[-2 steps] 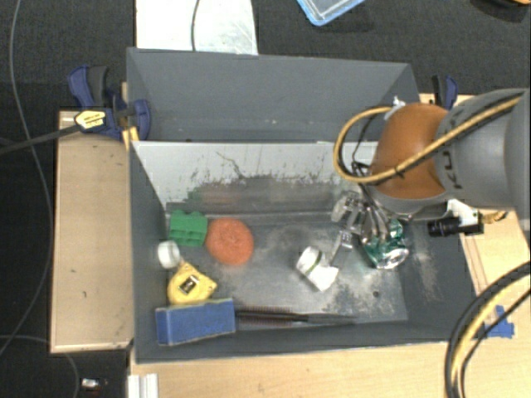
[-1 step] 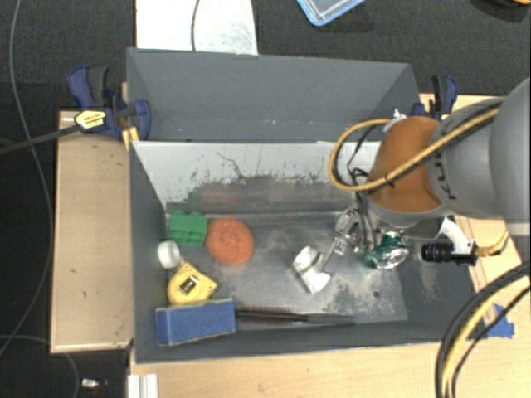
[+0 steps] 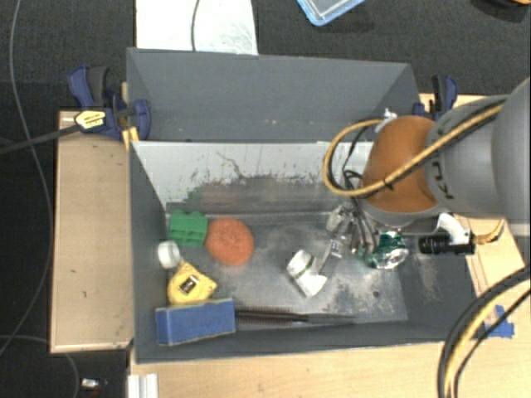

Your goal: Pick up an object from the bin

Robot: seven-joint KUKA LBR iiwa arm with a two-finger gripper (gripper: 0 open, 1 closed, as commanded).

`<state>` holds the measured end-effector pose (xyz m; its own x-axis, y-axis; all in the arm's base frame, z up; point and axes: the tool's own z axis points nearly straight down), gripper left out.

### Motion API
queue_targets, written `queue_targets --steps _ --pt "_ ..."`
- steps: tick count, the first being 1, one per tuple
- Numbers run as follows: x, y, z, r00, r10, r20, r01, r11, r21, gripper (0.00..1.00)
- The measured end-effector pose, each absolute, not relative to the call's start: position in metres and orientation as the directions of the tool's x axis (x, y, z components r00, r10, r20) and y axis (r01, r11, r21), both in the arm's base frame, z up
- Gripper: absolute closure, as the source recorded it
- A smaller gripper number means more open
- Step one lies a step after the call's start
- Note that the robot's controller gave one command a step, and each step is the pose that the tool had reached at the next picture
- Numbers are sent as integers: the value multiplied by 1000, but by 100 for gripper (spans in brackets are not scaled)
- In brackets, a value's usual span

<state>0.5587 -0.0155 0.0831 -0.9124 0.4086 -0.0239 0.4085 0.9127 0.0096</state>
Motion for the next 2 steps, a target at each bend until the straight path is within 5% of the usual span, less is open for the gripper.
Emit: queue_targets --steps 1,2 --pt "546 -55 81 -928 372 -22 372 928 12 0" --pt "535 -39 88 -917 399 -23 398 917 8 0"
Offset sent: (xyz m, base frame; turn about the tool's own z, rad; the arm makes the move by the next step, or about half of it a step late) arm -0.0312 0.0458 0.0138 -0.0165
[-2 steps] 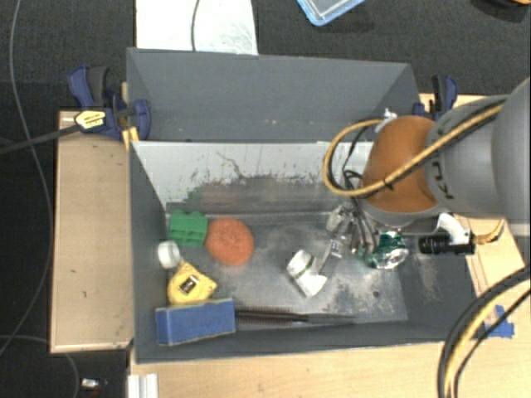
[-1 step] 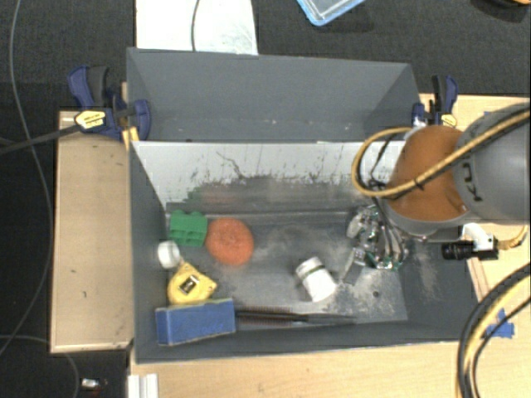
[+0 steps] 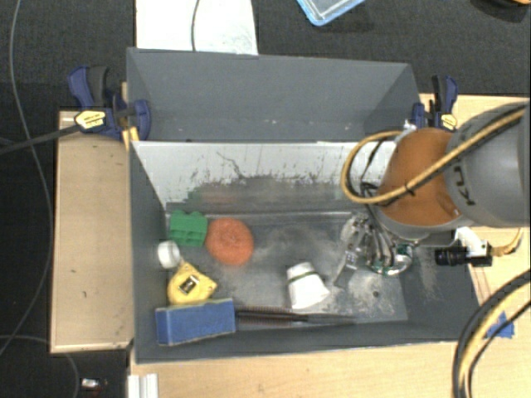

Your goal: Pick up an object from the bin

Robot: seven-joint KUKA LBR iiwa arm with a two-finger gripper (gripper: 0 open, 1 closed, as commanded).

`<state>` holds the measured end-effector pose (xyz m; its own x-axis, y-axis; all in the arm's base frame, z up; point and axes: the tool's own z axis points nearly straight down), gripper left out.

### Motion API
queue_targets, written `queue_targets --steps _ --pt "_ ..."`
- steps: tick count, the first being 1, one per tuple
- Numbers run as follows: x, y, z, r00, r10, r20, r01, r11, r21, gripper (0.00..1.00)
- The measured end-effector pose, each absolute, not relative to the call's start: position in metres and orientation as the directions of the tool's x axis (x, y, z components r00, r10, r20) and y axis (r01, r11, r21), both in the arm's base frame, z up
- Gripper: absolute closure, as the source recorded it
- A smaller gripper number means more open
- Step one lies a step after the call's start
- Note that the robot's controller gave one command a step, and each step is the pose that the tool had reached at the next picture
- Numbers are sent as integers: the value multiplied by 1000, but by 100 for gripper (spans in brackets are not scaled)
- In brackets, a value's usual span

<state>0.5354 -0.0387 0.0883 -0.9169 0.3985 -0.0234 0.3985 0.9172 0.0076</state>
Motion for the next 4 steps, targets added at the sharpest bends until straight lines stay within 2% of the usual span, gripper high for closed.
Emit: queue_targets --steps 1,2,3,4 --pt "535 30 90 -921 388 -24 388 922 12 0" --pt "522 63 109 -968 248 -23 248 969 7 0" --pt "497 87 143 -982 188 -22 188 982 7 0" --pt "514 120 123 -976 217 -25 217 976 9 0"
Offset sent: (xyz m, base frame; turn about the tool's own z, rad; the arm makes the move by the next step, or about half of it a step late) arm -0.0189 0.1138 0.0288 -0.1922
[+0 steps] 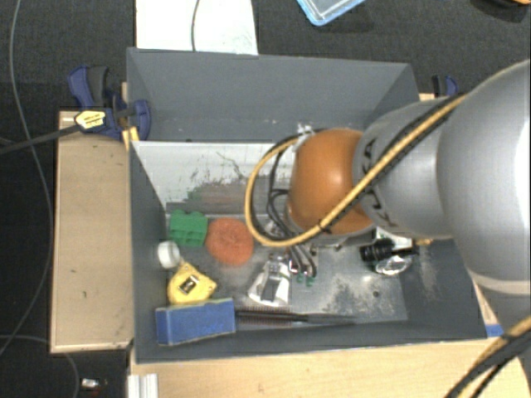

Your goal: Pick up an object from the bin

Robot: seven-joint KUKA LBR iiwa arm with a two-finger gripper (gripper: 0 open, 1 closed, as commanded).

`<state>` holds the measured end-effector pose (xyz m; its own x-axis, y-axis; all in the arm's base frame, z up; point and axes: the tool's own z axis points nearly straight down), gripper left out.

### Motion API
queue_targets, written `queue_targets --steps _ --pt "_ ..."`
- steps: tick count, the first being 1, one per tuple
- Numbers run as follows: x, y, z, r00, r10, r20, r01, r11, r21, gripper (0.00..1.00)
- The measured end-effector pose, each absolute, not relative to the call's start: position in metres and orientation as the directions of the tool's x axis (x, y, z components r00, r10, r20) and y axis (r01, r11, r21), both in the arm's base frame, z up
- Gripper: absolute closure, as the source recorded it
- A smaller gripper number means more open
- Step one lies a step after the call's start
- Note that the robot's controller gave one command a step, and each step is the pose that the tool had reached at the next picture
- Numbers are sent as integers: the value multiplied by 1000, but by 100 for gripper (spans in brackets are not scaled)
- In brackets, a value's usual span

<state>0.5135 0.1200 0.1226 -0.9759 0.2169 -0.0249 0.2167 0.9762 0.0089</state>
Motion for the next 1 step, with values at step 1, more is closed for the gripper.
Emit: queue_targets --steps 1 --pt "494 119 102 -951 308 -26 308 951 13 0"
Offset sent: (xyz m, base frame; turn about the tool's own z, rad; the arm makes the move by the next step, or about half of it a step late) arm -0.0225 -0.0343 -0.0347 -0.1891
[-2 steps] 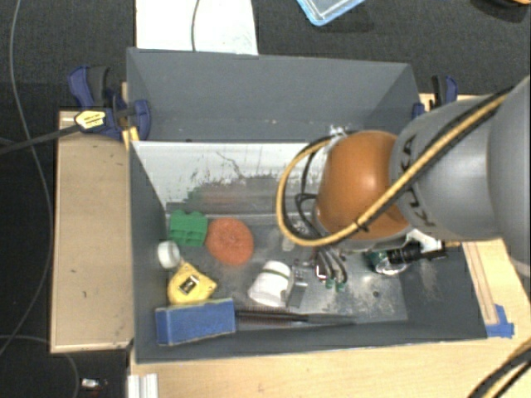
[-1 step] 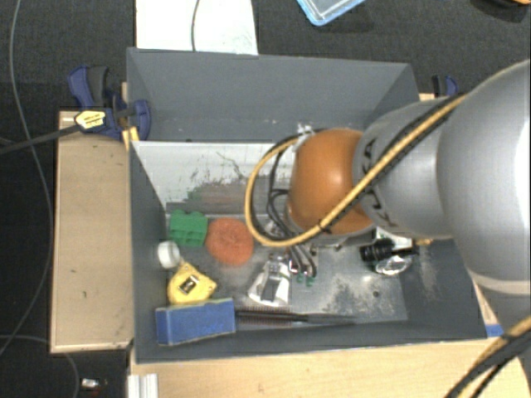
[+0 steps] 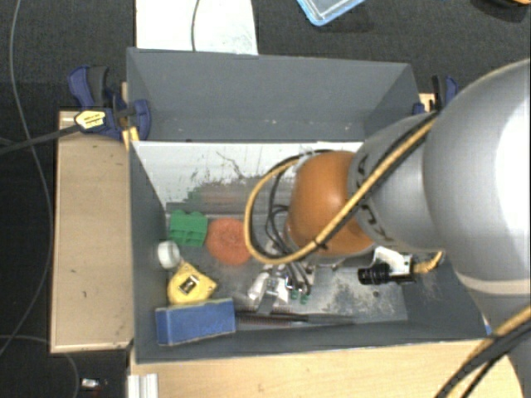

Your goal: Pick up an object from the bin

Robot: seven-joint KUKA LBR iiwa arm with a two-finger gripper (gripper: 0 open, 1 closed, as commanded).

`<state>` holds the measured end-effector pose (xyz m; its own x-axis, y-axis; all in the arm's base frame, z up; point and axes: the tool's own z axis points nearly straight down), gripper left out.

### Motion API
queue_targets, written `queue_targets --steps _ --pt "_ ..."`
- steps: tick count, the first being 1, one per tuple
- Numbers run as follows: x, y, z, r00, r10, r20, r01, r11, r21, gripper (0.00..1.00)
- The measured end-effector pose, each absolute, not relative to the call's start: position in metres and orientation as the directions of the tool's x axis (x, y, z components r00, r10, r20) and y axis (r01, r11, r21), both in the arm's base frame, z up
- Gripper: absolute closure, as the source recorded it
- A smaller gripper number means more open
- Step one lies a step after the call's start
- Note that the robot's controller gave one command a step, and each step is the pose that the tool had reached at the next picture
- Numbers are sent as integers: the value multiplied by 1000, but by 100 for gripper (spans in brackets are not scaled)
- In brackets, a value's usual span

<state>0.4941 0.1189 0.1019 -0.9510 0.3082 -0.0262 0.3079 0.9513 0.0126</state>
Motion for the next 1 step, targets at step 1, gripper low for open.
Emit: queue_targets --steps 1 --pt "492 98 93 -993 112 -28 112 994 8 0"
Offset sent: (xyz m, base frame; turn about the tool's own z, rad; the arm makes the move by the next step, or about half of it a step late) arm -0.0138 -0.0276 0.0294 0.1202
